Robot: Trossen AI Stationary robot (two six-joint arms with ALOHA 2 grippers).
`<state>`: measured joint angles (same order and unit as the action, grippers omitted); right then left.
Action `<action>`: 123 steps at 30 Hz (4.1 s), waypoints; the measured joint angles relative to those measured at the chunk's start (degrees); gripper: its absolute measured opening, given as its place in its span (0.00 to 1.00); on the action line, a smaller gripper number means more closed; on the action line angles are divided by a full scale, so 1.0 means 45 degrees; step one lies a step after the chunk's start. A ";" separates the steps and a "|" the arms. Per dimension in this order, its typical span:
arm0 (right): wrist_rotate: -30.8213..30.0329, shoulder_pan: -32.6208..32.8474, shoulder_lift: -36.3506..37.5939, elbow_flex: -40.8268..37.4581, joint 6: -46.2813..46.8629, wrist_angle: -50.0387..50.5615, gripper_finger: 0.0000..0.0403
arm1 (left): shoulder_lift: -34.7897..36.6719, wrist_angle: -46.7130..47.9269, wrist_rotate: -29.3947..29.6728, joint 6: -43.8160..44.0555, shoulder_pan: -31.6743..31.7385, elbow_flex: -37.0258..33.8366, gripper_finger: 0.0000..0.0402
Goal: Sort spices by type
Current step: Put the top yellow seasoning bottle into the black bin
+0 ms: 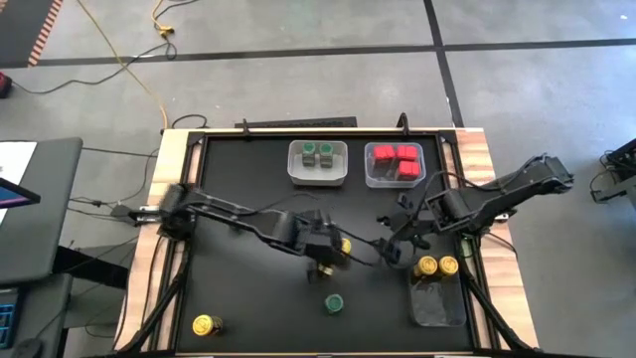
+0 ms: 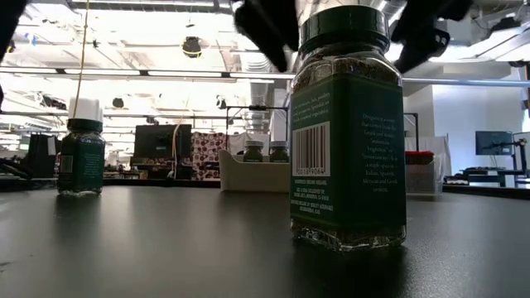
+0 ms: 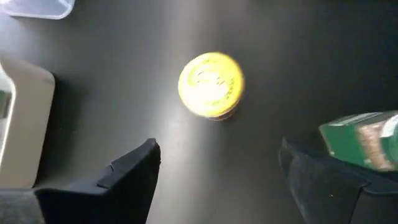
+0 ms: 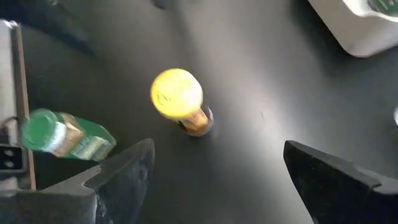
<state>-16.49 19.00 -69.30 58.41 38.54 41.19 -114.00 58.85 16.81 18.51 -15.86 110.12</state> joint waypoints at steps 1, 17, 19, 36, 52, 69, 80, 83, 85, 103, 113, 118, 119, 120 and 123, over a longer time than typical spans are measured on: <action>-0.0001 0.0044 -0.0187 0.0224 0.0003 -0.0045 0.96 | 0.0677 -0.0784 -0.0001 0.0023 0.0002 -0.1069 0.78; 0.0649 -0.1140 -0.5780 0.7247 0.1235 0.4415 0.96 | 0.9401 -0.8880 -0.0726 0.3389 -0.0742 -1.2823 0.78; 0.0703 -0.1386 -0.6518 0.8140 0.1761 0.5195 0.96 | 0.9841 -0.8908 -0.0715 0.3417 -0.0879 -1.3131 0.78; 0.1370 -0.1996 -0.9036 0.9481 0.1685 0.5212 0.96 | 1.0268 -0.8567 -0.1367 0.3229 -0.1024 -1.3229 0.78; 0.2073 -0.1928 -0.9055 0.8633 0.1888 0.4850 0.96 | 1.0263 -0.8581 -0.1367 0.3135 -0.1024 -1.3229 0.78; 0.3654 -0.2006 -0.9044 0.7133 0.3117 0.3793 0.96 | 1.0263 -0.8572 -0.1367 0.2831 -0.1024 -1.3229 0.78; 0.3826 -0.1996 -0.9044 0.7140 0.3041 0.3677 0.91 | 1.0263 -0.8572 -0.1352 0.2700 -0.1019 -1.3229 0.78; 0.4103 -0.1996 -0.9044 0.7140 0.3002 0.3686 0.87 | 1.0263 -0.8572 -0.1352 0.2700 -0.1022 -1.3229 0.78; 0.4124 -0.1996 -0.9128 0.7146 0.2895 0.3655 0.85 | 1.0263 -0.8572 -0.1352 0.2700 -0.1020 -1.3229 0.78; 0.4600 -0.2003 -0.9747 0.7165 0.2966 0.3442 0.72 | 1.0259 -0.8254 -0.1342 0.2789 -0.1023 -1.3224 0.78; 0.4600 -0.2088 -0.9729 0.7402 0.2238 0.4014 0.60 | 1.0259 -0.8150 -0.1338 0.2797 -0.1024 -1.3224 0.78; 0.4600 -0.2036 -0.9601 0.8061 0.1306 0.5391 0.60 | 1.0259 -0.8154 -0.1308 0.2845 -0.1024 -1.3224 0.78; 0.4596 -0.1994 -0.9544 0.8214 0.1088 0.5650 0.60 | 1.0259 -0.8155 -0.1304 0.2845 -0.1023 -1.3224 0.78; 0.4549 -0.1932 -0.9402 0.8322 0.0909 0.5890 0.60 | 1.0259 -0.8164 -0.1300 0.2845 -0.1020 -1.3224 0.78; 0.4395 -0.1648 -0.8802 0.8491 0.0429 0.6551 0.60 | 1.0259 -0.8159 -0.1299 0.2845 -0.1024 -1.3224 0.78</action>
<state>3.29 11.59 -108.91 96.62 40.48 70.67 -67.83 22.13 10.96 31.31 -20.47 50.61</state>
